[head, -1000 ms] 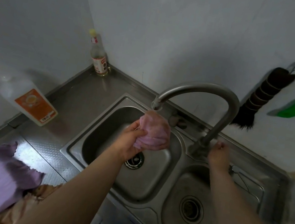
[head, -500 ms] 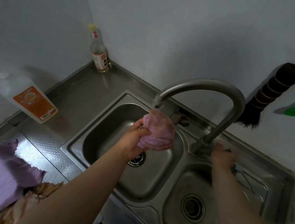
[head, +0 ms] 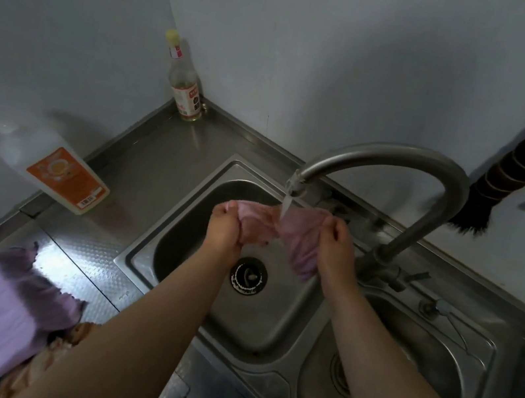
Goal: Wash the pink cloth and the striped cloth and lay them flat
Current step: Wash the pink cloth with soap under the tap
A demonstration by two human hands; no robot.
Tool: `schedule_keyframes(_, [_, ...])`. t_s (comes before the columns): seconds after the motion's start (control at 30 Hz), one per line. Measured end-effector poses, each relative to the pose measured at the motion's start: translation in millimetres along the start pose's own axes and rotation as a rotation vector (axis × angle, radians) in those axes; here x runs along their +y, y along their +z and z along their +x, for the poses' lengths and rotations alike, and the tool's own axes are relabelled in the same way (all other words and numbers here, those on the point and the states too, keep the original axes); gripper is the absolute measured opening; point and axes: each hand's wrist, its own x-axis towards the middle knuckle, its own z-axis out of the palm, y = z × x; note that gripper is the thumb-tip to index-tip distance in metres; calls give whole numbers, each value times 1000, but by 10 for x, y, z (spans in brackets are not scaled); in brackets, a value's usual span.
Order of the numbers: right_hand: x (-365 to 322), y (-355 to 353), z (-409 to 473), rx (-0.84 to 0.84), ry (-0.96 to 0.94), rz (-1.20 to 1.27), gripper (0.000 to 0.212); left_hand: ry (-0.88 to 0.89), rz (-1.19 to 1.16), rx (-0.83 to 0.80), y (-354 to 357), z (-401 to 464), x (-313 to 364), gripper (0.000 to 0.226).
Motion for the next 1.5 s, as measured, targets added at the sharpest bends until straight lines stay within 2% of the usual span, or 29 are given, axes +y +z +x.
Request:
schedule_keyframes(0.1, [-76,188,-116,-157,-152,-13,20,-21,-26,65,181,1,55,22])
schedule_keyframes(0.17, [-130,347,-169,-273,-201,-101,17,-107,-74,29,369,-111,82,26])
schedule_keyframes(0.2, [-172,382,-126,-256,-219,-134,16,-149,-71,-11,465,-176,58,34])
schedule_keyframes(0.3, [-349,345,75,-39,-204,-113,22,-261,-16,-157,624,-327,-30,47])
schedule_keyframes(0.33, [-355,357,106,-13,-183,-89,27,-273,-7,-141,626,-329,-5,47])
schedule_keyframes(0.4, [-342,463,36,-49,-158,-125,33,-187,66,-30,578,-147,40,51])
schedule_keyframes(0.47, [-320,549,-1,-90,-152,-195,35,-184,127,40,535,-66,53,53])
schedule_keyframes(0.6, [-428,494,191,-24,-69,-108,29,-224,198,-61,624,-199,21,39])
schedule_keyframes(0.7, [-408,629,6,-117,-1,-49,32,-132,213,45,555,-38,125,38])
schedule_keyframes(0.83, [-371,614,221,-56,39,-51,29,-119,219,-82,565,-104,49,32])
schedule_keyframes(0.9, [-405,618,194,-23,27,-43,31,-98,276,-49,567,-119,74,35])
schedule_keyframes(1.0, [-420,699,-46,-80,-10,-37,34,-104,263,22,459,53,106,42])
schedule_keyframes(1.1, [-462,600,70,-130,-16,-94,37,-267,151,-206,418,-45,82,50])
schedule_keyframes(1.13, [-484,540,143,-143,14,-68,34,-324,197,-282,377,-52,42,58])
schedule_keyframes(1.23, [-552,367,311,-156,113,-21,20,-425,532,-541,123,-28,69,79])
schedule_keyframes(1.3, [-554,274,413,-174,157,70,20,-473,725,-719,-72,2,73,74])
schedule_keyframes(1.37, [-561,179,491,-169,224,287,23,-392,829,-709,-163,-41,132,47])
schedule_keyframes(1.4, [-567,137,509,-164,256,382,21,-320,783,-681,-206,-26,125,34])
schedule_keyframes(1.5, [-619,73,397,-267,319,523,15,-146,423,-501,-227,37,106,33])
